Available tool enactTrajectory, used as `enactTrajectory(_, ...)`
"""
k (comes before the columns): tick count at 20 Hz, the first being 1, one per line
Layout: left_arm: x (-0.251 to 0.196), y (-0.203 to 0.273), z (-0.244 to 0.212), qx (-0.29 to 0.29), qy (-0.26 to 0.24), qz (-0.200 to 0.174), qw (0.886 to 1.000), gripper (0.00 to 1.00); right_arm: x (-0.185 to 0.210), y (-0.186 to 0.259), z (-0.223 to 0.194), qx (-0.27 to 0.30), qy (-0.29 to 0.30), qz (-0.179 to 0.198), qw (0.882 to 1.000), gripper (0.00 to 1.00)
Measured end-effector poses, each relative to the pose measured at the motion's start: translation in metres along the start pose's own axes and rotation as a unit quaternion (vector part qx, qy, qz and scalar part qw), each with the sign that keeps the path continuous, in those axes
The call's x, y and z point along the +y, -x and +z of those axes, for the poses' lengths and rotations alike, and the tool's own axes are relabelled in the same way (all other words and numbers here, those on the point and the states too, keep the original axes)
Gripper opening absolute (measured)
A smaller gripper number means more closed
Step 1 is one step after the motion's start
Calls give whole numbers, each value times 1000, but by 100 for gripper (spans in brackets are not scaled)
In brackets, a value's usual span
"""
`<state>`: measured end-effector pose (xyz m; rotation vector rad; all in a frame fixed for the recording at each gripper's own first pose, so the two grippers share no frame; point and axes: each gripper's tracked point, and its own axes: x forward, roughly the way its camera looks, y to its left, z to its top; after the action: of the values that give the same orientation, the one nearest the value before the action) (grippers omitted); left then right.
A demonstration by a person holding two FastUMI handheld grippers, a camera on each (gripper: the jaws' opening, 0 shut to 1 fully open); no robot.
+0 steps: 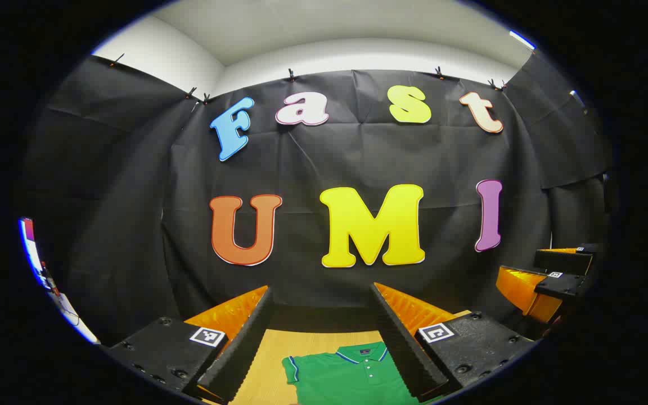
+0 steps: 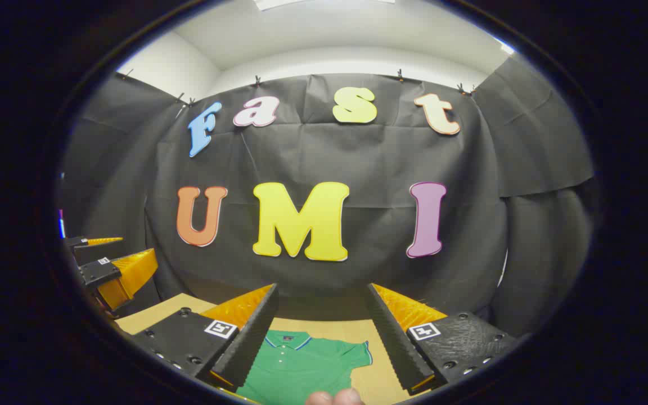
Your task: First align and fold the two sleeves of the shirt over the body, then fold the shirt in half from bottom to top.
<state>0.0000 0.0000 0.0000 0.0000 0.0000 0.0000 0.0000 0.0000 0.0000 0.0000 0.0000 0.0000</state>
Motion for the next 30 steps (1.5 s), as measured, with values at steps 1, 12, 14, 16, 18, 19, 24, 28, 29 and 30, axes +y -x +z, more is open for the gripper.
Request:
enactTrajectory(1,-2,-1,-2,1,0,-1,1000,100,0,-1,0,2,-1,1,1000,95)
enactTrajectory(12,-28,-9,-8,9,4,-14,1000,100,-21,-11,-4,7,8,5,1000,96)
enactTrajectory(14,-35,-11,-10,8,4,-19,1000,100,-25,-14,-7,13,9,6,1000,92)
enactTrajectory(16,-41,-14,-9,8,3,-23,1000,100,-30,-17,-7,14,7,6,1000,92)
enactTrajectory(18,-43,-16,-10,8,1,-22,1000,100,-35,-20,-6,11,8,4,1000,97)
enactTrajectory(19,-45,-19,-10,9,0,-20,1000,100,-38,-22,-5,10,8,3,1000,95)
enactTrajectory(24,-53,-24,-10,9,-2,-17,1000,100,-53,-32,-15,25,3,0,1000,95)
enactTrajectory(28,-58,-25,-14,16,-1,-14,1000,100,-62,-40,-33,49,3,5,999,95)
enactTrajectory(29,-58,-26,-16,17,-2,-13,1000,100,-65,-43,-38,55,2,5,998,95)
enactTrajectory(30,-59,-26,-17,18,-3,-11,1000,100,-69,-45,-44,60,3,4,998,93)
